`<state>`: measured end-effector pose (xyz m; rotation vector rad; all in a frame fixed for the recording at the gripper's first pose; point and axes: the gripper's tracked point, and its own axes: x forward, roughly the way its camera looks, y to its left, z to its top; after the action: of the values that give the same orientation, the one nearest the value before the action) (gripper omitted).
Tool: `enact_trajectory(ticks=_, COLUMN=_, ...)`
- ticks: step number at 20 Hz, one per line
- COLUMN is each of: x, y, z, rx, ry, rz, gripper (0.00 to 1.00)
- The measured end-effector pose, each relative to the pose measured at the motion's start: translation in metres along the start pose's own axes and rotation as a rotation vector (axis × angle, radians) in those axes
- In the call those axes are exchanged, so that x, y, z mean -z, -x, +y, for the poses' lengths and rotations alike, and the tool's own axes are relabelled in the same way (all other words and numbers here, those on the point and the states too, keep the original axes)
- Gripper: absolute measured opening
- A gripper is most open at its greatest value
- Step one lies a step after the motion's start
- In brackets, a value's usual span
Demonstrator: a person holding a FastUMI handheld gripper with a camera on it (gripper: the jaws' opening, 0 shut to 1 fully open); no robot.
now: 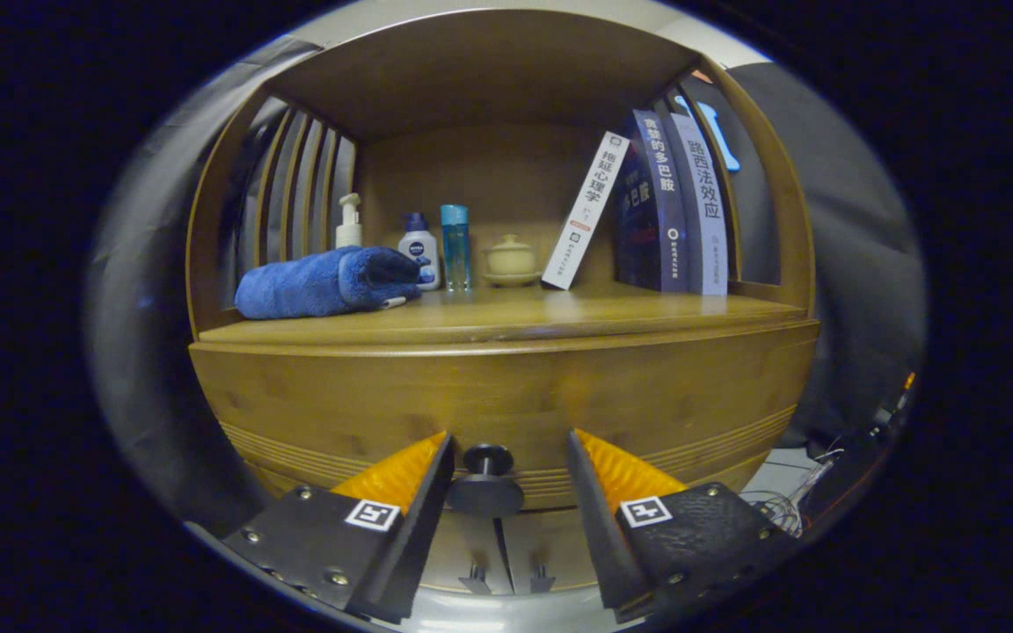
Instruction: Pull open the drawer, take out the items inside it, and place them on the countertop above the cabinet.
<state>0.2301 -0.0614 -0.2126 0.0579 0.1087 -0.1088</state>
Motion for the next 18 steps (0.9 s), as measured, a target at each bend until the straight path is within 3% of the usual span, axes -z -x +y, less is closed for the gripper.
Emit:
enact_trajectory(ticks=1, x=0.001, y=0.000, z=0.005, rx=-0.012, ry=-0.002, rz=0.006, gripper=0.76)
enact_trajectory(ticks=4, x=0.003, y=0.002, z=0.014, rx=-0.016, ry=0.029, rz=0.038, gripper=0.42)
enact_trajectory(ticks=11, x=0.009, y=0.000, z=0.011, rx=0.015, ry=-0.023, rz=0.078, gripper=0.42)
enact_trajectory(ticks=13, x=0.013, y=-0.001, z=0.011, rx=0.032, ry=0.000, rz=0.121, gripper=0.42)
enact_trajectory(ticks=16, x=0.027, y=0.002, z=0.006, rx=0.095, ry=0.160, rz=0.247, gripper=0.42)
enact_trajectory(ticks=18, x=0.029, y=0.001, z=0.008, rx=0.105, ry=0.097, rz=0.213, gripper=0.42)
